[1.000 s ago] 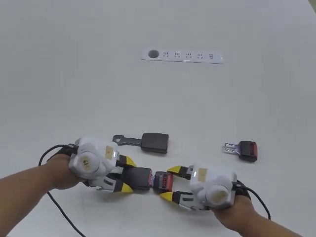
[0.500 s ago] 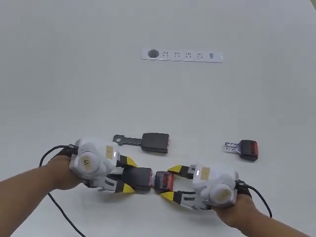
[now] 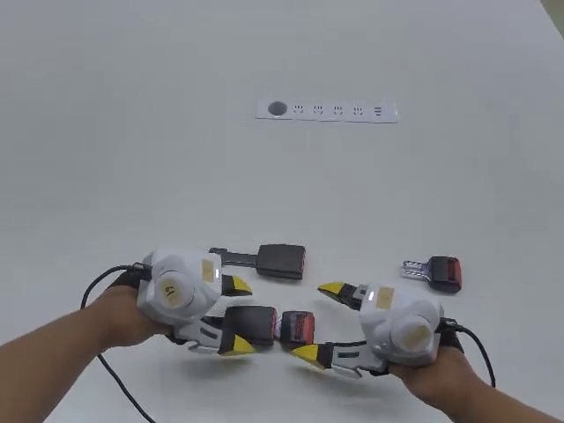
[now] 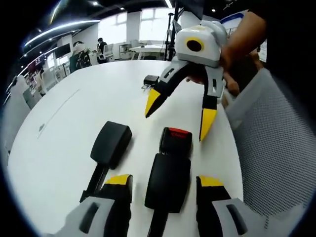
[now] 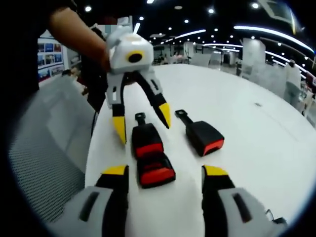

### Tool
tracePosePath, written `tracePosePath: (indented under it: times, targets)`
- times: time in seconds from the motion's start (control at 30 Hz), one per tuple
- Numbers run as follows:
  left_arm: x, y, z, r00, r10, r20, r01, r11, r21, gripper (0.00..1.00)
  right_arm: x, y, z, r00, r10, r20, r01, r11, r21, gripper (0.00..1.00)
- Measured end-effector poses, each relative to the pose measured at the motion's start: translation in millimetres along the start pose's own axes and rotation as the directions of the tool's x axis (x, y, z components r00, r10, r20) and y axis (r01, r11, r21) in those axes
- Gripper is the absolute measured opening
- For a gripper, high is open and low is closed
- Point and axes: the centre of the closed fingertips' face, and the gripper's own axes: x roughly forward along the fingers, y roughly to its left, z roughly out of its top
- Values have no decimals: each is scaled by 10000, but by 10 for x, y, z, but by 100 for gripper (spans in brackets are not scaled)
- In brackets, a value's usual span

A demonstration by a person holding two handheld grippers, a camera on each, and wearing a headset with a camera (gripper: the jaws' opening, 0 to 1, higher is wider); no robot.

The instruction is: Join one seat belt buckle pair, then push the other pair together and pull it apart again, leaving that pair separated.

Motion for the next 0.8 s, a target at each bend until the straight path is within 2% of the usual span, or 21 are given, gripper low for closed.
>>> tracePosePath:
  times: [0.07, 0.13, 0.2, 0.27, 0.33, 0.47, 0.53, 0.7, 0.8]
  targets:
    - [-42, 7, 69, 9997, 156, 173, -157, 9998, 94, 65, -96, -47, 41, 9993, -168, 319, 163, 9998, 150, 63]
    - [-99, 23, 136, 9991, 316, 293, -320, 9994, 132, 73, -168, -87, 34, 9991, -276, 332, 267, 9993, 278, 67]
    - [-159, 63, 163, 9984, 526, 230, -533, 9980, 336, 73, -264, -124, 15, 9988, -343, 353, 332, 9990, 314, 72]
    - [-220, 77, 191, 9982, 564, 227, -573, 9976, 392, 75, -358, -161, -26, 9986, -402, 339, 391, 9986, 345, 72]
    - [-279, 123, 231, 9971, 680, 343, -692, 9969, 373, 78, -456, -234, -115, 9980, -626, -27, 627, 9978, 222, 72]
    - [-366, 248, 286, 9948, 900, 485, -914, 9954, 272, 79, -653, -357, -147, 9963, -842, 145, 840, 9963, 155, 79]
    - [-404, 306, 348, 9933, 947, 661, -967, 9949, 287, 79, -764, -448, -156, 9948, -987, 245, 995, 9944, -355, 82]
    - [-438, 492, 441, 9890, 1202, 864, -1217, 9925, 122, 84, -990, -662, -252, 9949, -1010, -14, 1009, 9942, -373, 86]
    - [-397, 578, 490, 9891, 1230, 808, -1243, 9922, 112, 88, -1101, -823, -306, 9946, -1016, -229, 1006, 9940, -419, 88]
